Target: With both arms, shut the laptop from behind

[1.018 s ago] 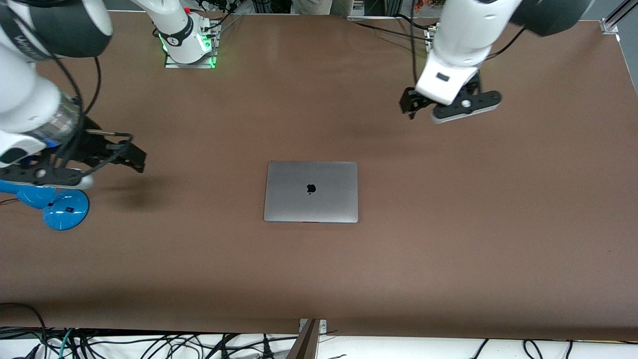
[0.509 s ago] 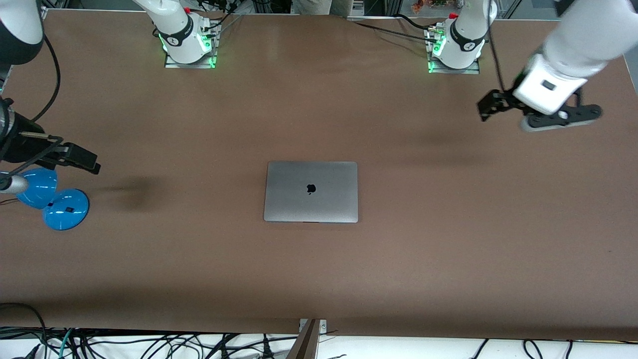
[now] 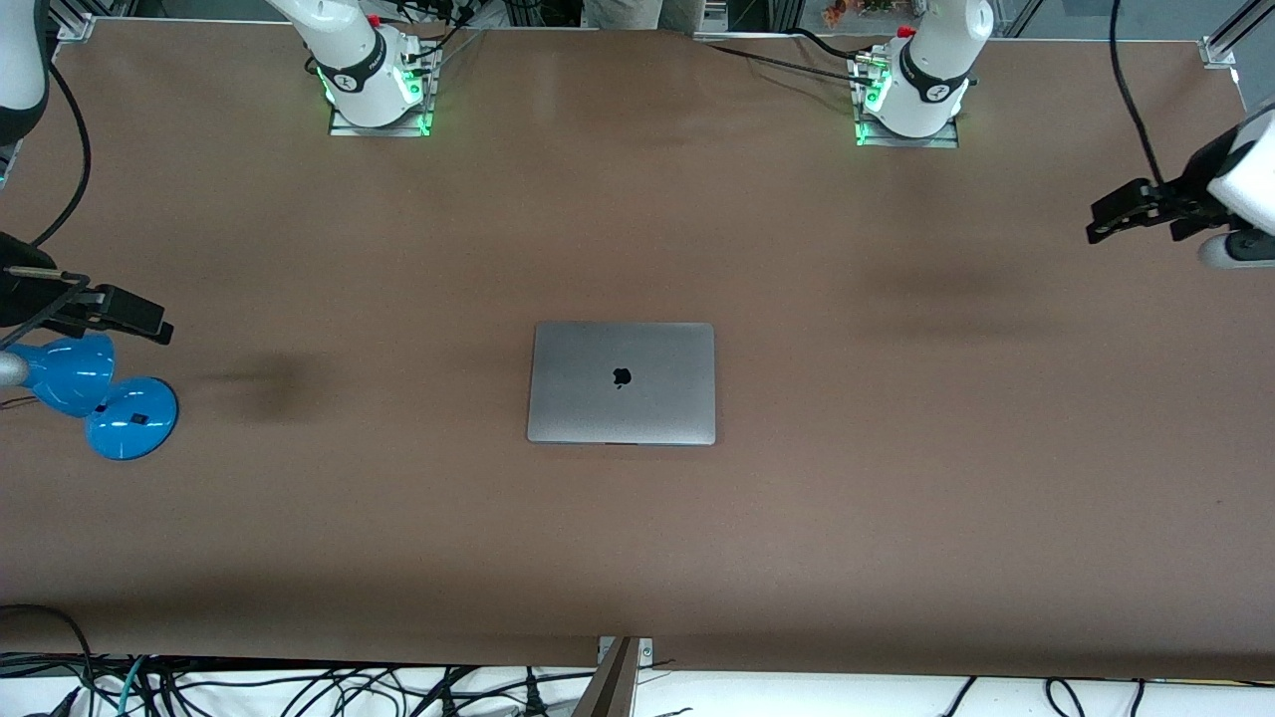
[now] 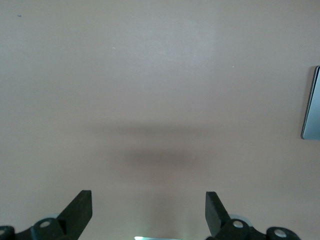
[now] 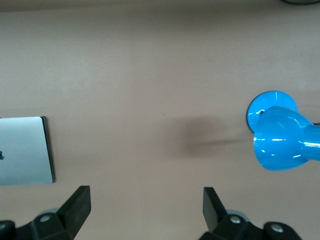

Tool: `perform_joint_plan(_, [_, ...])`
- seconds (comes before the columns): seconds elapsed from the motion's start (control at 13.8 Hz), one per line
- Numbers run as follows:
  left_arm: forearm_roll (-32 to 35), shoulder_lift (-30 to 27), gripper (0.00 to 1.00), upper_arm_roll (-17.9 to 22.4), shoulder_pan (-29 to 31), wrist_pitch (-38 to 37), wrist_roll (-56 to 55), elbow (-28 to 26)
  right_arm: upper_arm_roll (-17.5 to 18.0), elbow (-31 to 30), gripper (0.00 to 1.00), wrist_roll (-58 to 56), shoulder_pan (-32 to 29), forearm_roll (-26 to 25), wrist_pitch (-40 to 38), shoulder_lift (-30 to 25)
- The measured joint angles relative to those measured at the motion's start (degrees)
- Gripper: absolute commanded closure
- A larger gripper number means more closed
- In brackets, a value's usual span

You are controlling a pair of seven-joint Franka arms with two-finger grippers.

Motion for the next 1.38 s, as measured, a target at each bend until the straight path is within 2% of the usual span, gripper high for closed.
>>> perform_joint_plan(0.15, [-1.5, -0.5, 0.00, 5.4, -3.8, -0.4, 0.6, 0.0, 0.0, -0.2, 0.00, -1.5, -0.4, 0.0, 0.0, -0.1])
perform_joint_plan(0.29, [-2.1, -1.3, 0.00, 7.2, -5.4, -1.8, 0.6, 0.1, 0.1, -0.7, 0.00, -2.3, -0.4, 0.0, 0.0, -0.2])
perform_joint_plan(0.65, [-2.1, -1.9, 0.00, 7.2, -7.2, -2.4, 0.6, 0.2, 0.3, -3.3, 0.00, -2.3, -0.4, 0.0, 1.0, -0.2])
perform_joint_plan(1.38, [-2.1, -1.9, 0.00, 6.6, -7.3, -3.3, 0.6, 0.2, 0.2, -3.4, 0.00, -2.4, -0.6, -1.2, 0.2, -0.3])
